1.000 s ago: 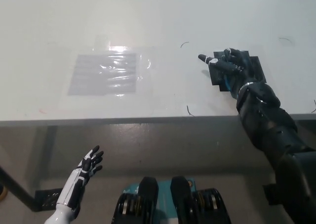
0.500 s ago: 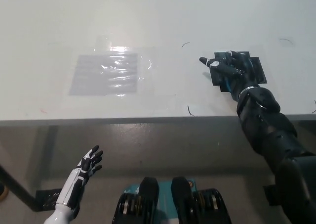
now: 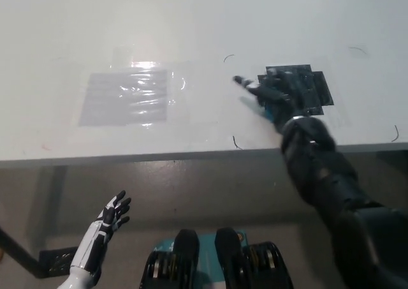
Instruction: A soft sponge is kept on the balc marked spot on the table infront of the robot and it uses its right hand fist to press down on it and drrags it across the table in a back and forth manner twice to clean it
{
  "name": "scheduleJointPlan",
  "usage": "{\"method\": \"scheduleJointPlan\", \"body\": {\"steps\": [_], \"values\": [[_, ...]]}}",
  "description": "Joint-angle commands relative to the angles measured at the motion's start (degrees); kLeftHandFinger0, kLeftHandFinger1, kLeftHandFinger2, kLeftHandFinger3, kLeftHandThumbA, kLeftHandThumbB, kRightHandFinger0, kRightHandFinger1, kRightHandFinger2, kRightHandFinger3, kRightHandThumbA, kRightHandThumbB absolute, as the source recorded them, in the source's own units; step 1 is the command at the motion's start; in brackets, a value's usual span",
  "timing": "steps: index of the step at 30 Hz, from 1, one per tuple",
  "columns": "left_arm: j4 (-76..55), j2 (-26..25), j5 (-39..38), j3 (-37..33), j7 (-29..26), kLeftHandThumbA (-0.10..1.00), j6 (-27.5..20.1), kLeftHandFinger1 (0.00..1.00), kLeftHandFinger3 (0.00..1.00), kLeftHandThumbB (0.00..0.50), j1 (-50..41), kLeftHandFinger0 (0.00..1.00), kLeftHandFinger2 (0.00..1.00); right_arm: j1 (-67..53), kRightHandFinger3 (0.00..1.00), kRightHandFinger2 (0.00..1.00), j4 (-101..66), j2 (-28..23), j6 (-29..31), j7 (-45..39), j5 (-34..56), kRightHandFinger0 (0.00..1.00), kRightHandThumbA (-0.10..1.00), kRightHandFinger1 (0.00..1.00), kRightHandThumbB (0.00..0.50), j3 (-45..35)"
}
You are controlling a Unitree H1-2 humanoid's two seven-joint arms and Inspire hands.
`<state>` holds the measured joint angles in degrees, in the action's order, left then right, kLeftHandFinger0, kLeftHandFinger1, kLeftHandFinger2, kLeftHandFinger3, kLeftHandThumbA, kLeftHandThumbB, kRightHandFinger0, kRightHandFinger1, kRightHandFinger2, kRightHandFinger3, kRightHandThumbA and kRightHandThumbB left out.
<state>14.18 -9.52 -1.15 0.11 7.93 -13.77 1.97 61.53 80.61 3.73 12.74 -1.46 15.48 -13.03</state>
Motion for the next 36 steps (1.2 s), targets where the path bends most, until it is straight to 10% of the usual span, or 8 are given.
{"method": "scheduleJointPlan", "body": {"steps": [1, 18, 36], "values": [[-2.0, -0.3, 0.0, 0.2, -0.1, 1.0, -1.3, 1.0, 1.0, 0.5, -0.1, 1.0, 1.0, 2.1, 0.0, 0.0, -0.4, 7.4, -2.0, -4.6, 0.0, 0.0, 1.0, 0.0, 0.178, 0.7], [-1.6, -0.5, -0.5, 0.3, 0.5, 1.0, -1.6, 1.0, 1.0, 0.481, 0.6, 1.0, 1.0, 2.0, 0.0, 0.0, -2.1, 10.4, -0.1, -7.4, -1.1, 0.0, 1.0, 0.0, 0.159, 3.0], [-1.6, -0.4, -0.5, 0.6, 0.2, 1.0, -1.7, 1.0, 1.0, 0.493, 0.1, 1.0, 1.0, -3.8, 0.0, 0.0, 0.4, -8.1, -0.5, -5.7, 0.6, 0.0, 1.0, 0.0, 0.148, -0.5]]}}
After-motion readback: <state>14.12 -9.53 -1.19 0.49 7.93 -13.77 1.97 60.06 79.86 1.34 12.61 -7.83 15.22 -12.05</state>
